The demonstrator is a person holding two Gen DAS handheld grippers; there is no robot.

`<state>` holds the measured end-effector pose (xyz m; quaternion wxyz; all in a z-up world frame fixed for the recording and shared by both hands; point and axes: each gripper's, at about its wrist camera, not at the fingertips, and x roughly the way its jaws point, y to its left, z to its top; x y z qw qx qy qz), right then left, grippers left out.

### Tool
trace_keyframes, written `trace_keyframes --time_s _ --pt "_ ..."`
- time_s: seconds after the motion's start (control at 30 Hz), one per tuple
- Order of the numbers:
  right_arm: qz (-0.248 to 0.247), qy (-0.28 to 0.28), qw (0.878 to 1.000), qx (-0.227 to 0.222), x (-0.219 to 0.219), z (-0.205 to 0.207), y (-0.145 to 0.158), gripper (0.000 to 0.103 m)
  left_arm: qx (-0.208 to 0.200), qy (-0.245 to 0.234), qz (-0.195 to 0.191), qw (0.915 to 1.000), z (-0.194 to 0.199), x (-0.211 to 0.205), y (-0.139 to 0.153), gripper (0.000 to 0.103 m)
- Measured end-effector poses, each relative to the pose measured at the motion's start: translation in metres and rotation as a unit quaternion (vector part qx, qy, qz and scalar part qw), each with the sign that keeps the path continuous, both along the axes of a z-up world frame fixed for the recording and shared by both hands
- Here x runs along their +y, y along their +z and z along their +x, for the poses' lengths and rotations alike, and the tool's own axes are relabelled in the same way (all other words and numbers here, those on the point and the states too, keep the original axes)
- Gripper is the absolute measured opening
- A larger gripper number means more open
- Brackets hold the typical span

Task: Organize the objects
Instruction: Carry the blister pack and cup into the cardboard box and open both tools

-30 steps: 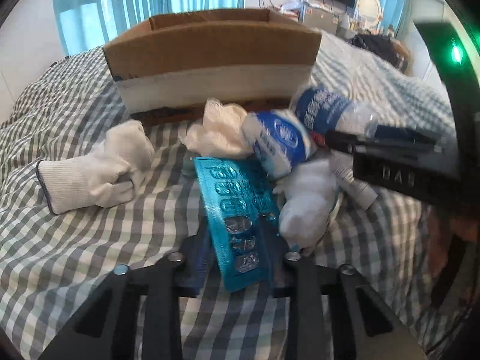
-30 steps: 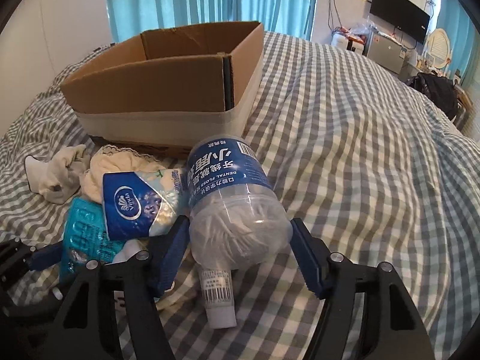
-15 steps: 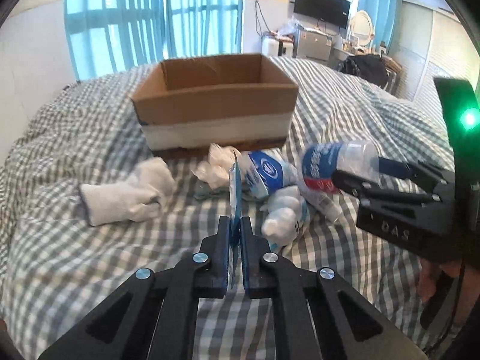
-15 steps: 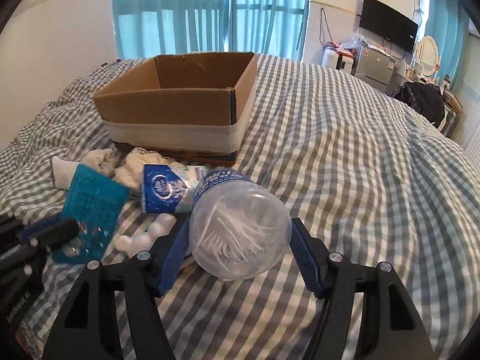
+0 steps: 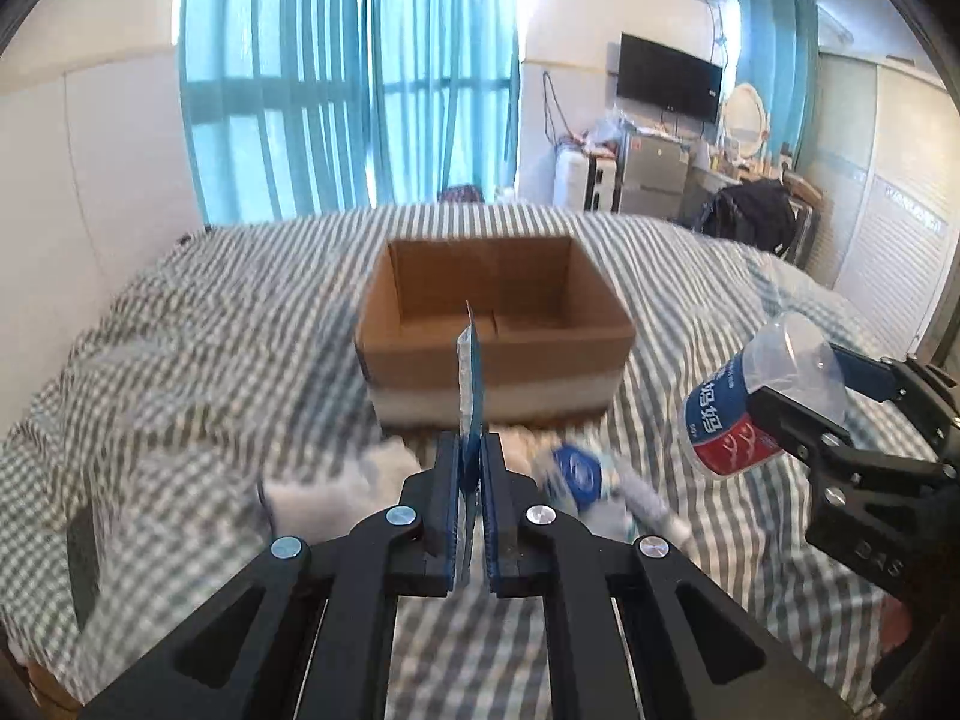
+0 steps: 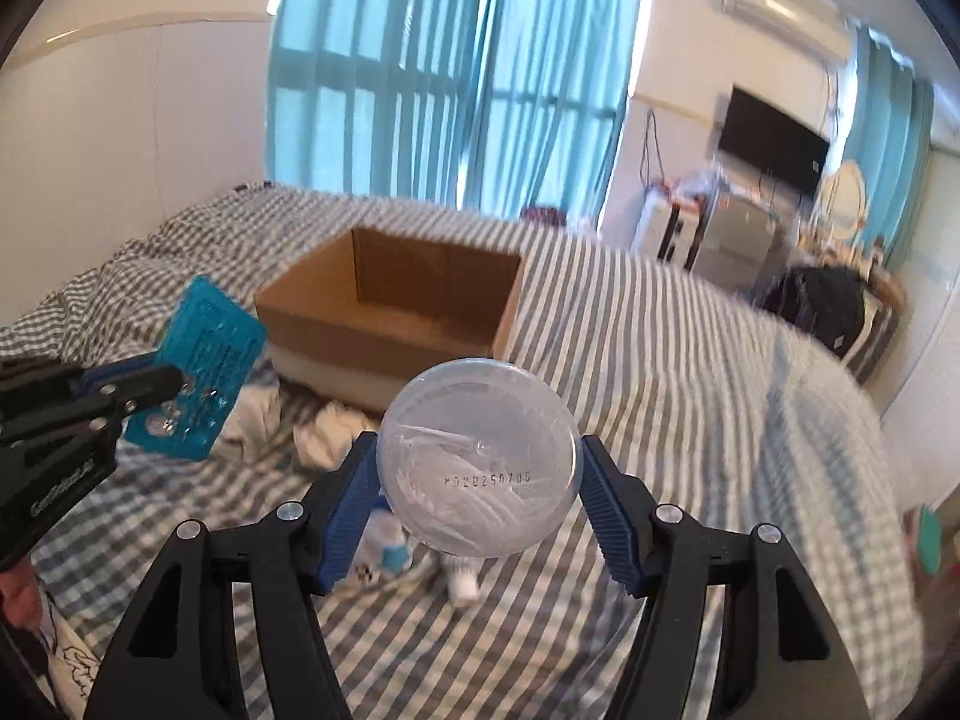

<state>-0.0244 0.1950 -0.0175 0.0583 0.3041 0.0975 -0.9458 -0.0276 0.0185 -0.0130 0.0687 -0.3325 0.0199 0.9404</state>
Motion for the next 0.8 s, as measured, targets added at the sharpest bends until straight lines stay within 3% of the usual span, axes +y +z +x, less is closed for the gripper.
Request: trace_keyframes --time_s 0.27,0.43,0.6,0.8 --pt "-0.013 0.035 0.998 0.049 -0.011 -0.035 0.059 0.065 0.055 0.009 0.002 0.9984 -0.049 -0.002 0.043 0.006" --pt "-0.024 0.050 0.997 0.058 -0.019 -0.083 0.077 0.065 0.067 0.007 -0.009 0.9977 -0.096 0.004 0.047 0.006" --pt "-0.036 0.050 0.997 0.041 -0.022 -0.139 0.063 0.065 0.051 0.007 -0.020 0.9985 -0.149 0.008 0.025 0.006" --pt "-0.048 0.048 0.998 -0.006 -0.023 -0.200 0.017 0.065 0.009 0.011 -0.027 0.9995 -0.202 0.004 -0.020 0.006"
